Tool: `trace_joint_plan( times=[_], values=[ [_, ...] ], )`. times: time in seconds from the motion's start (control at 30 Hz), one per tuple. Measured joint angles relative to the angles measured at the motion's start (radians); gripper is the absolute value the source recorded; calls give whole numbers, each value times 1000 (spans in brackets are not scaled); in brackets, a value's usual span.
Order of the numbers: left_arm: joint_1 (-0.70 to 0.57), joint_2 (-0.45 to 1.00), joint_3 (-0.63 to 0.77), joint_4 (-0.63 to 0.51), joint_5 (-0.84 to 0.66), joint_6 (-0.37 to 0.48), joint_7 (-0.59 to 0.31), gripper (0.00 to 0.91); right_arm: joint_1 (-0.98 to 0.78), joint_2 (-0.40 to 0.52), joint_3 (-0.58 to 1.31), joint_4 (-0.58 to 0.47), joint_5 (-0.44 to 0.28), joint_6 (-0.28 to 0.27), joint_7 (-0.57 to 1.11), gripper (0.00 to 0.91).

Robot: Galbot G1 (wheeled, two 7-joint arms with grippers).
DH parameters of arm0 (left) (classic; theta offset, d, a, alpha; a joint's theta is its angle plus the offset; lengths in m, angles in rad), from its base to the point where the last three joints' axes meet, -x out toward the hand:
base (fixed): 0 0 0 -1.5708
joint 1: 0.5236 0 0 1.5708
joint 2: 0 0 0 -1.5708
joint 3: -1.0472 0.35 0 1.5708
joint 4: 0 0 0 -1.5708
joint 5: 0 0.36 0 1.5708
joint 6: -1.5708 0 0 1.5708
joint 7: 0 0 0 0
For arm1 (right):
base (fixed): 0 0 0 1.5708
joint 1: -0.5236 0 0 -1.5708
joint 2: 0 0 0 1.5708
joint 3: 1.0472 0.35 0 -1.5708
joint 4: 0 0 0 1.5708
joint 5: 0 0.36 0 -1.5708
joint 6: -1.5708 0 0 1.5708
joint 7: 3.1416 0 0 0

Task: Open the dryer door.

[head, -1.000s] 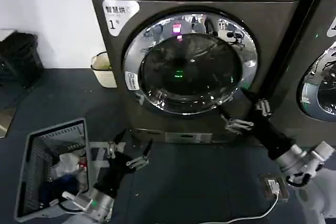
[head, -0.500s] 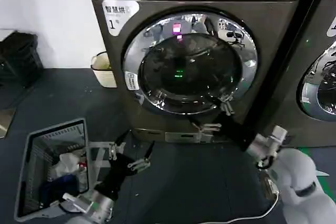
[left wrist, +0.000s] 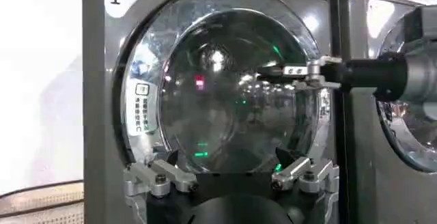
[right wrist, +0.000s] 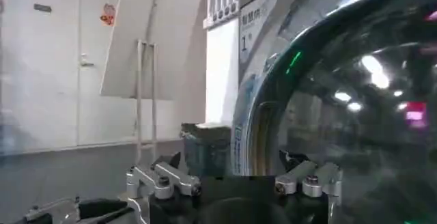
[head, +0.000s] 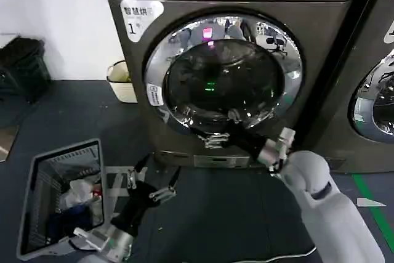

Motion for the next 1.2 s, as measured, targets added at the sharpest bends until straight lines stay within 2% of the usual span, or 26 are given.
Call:
trace_joint_plan(
  times=[0.4, 0.93, 1.2],
  values=[
    [12, 4, -1, -5, -1, -6, 8, 907, 60, 51, -75, -88, -27, -4, 7, 907],
    [22, 0, 1, -4, 4, -15, 15, 907, 148, 110, -121, -222, -77, 51, -26, 907],
    [46, -5, 1, -14, 15, -24, 18, 907, 220, 170, -158, -301, -105, 61, -26, 907]
  ],
)
